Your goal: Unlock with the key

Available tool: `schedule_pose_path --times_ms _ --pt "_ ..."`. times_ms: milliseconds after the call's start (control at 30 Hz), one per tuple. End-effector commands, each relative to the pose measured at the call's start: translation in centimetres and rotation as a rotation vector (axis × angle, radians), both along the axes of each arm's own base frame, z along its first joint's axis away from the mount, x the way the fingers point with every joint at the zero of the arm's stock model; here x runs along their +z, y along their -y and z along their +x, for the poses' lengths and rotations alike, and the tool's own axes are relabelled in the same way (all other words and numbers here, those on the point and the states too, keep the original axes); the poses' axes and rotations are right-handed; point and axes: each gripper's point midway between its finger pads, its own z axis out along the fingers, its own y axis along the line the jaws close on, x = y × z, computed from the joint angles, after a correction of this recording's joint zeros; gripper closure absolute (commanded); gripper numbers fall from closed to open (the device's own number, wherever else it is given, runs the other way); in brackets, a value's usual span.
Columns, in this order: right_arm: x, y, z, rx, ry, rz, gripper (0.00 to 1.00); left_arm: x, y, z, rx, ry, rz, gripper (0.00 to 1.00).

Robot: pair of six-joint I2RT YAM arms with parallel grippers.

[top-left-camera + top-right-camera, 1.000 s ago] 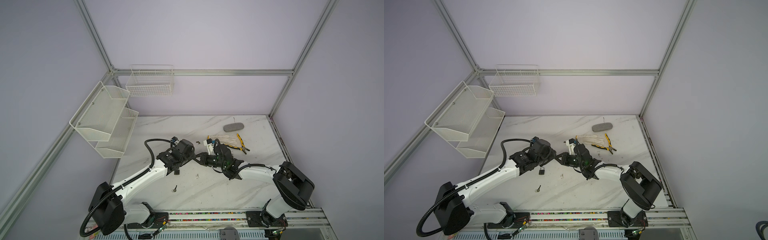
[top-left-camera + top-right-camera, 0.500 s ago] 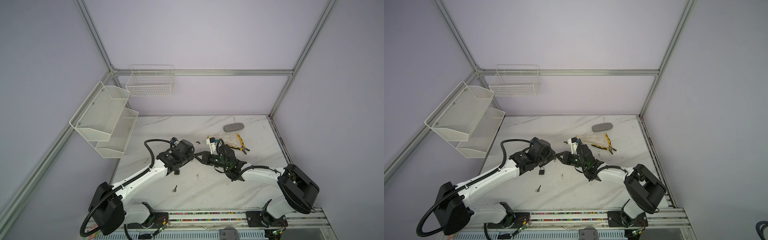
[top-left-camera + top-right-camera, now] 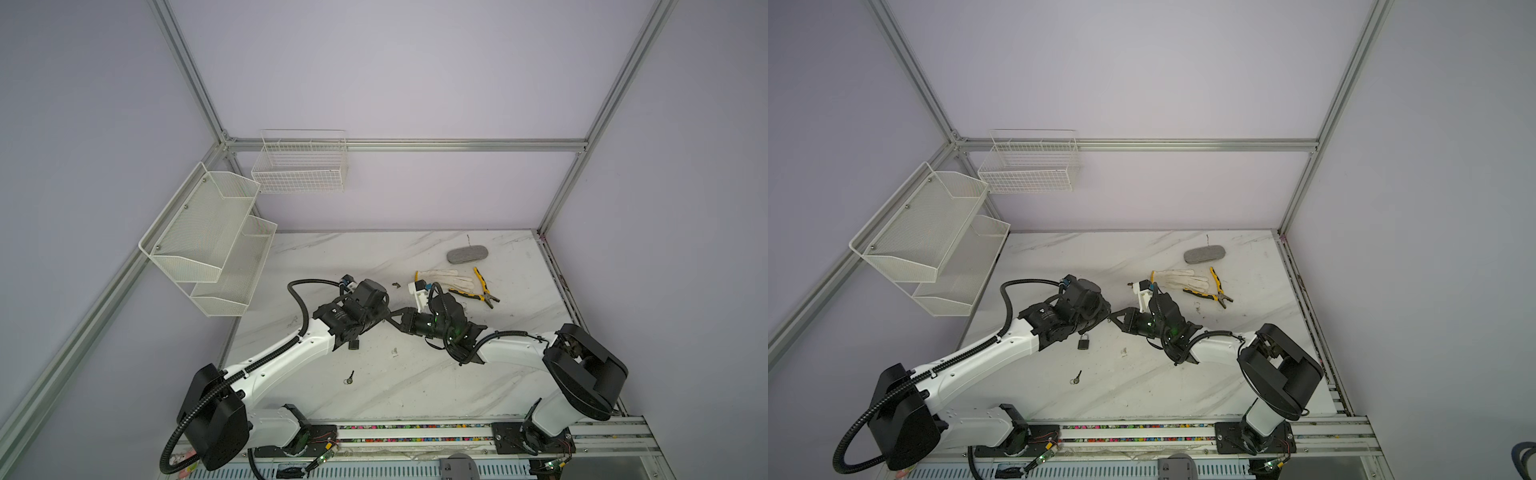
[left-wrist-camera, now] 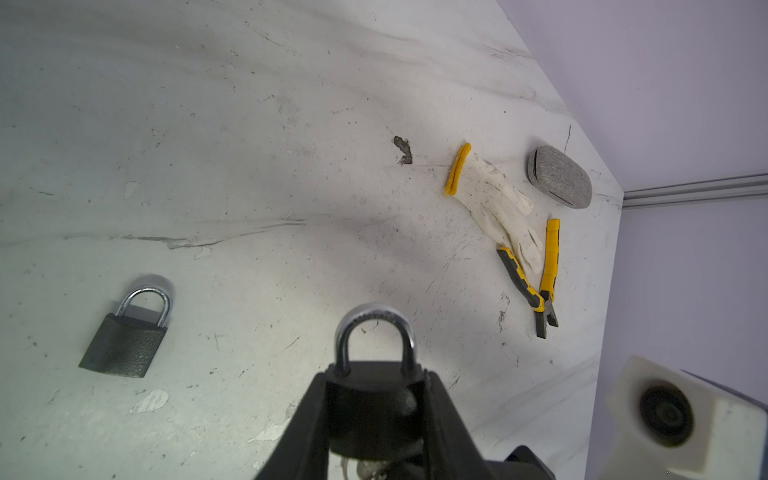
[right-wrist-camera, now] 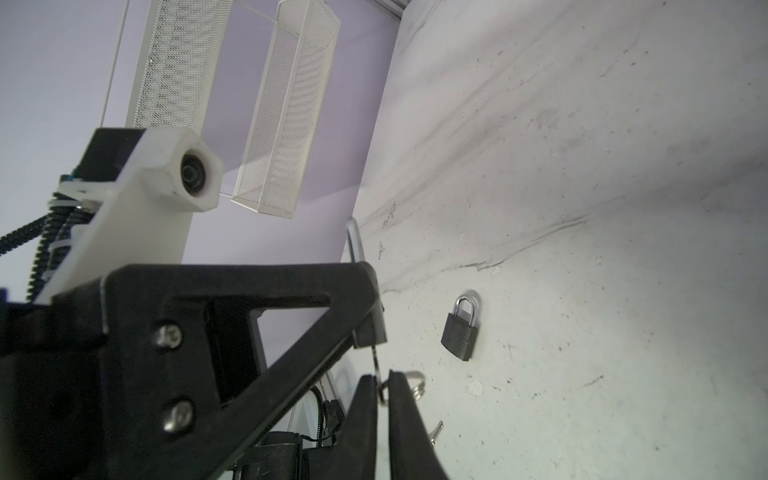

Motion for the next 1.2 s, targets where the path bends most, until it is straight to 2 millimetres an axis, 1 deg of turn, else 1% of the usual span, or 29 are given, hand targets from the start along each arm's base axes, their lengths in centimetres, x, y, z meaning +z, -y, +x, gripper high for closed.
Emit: schedule_pose_path --times_ms 0,133,233,333,400,467,567,700,800,1000,1167 --pt "0.0 -0.3 -0.2 0.003 0.005 0.024 0.92 0.7 -0.3 0.4 0.025 0.042 -0.025 1.00" --pt "0.2 -0.3 0.1 -0.004 0.022 0.014 0.97 0.6 0.3 0.2 0.000 0.025 -0.044 1.00" --pt "0.5 -0.3 0.4 -0.016 0.044 0.006 1.00 0.7 1.3 -0.3 -0.043 0.000 -0.085 1.00" --pt "1.6 -0.3 1.0 -0.039 0.077 0.018 1.00 0.6 2.7 -1.1 -0.100 -0.026 -0.119 1.00" --pt "2.6 -0.5 1.6 -0.055 0.105 0.028 1.00 0.4 4.1 -1.9 -0.149 -0.056 -0.150 1.00" --pt "3.1 -0.6 2.0 -0.067 0.126 0.030 1.00 0.4 5.3 -2.6 -0.184 -0.076 -0.181 1.00" --pt "3.9 -0.1 2.6 -0.113 0.156 0.032 1.00 0.8 6.0 -2.9 -0.201 -0.066 -0.218 1.00" --pt "4.1 0.0 2.7 -0.125 0.175 0.016 1.00 1.5 5.7 -2.2 -0.182 -0.023 -0.214 1.00" --pt "3.5 -0.2 2.4 -0.110 0.174 -0.026 1.00 1.7 5.5 -1.6 -0.164 0.000 -0.211 1.00" --pt "2.8 0.2 1.7 -0.104 0.170 -0.067 1.00 2.2 4.5 -0.5 -0.119 0.049 -0.186 1.00" --pt "2.6 0.5 1.3 -0.093 0.162 -0.083 0.99 2.5 4.0 0.1 -0.100 0.073 -0.166 1.00"
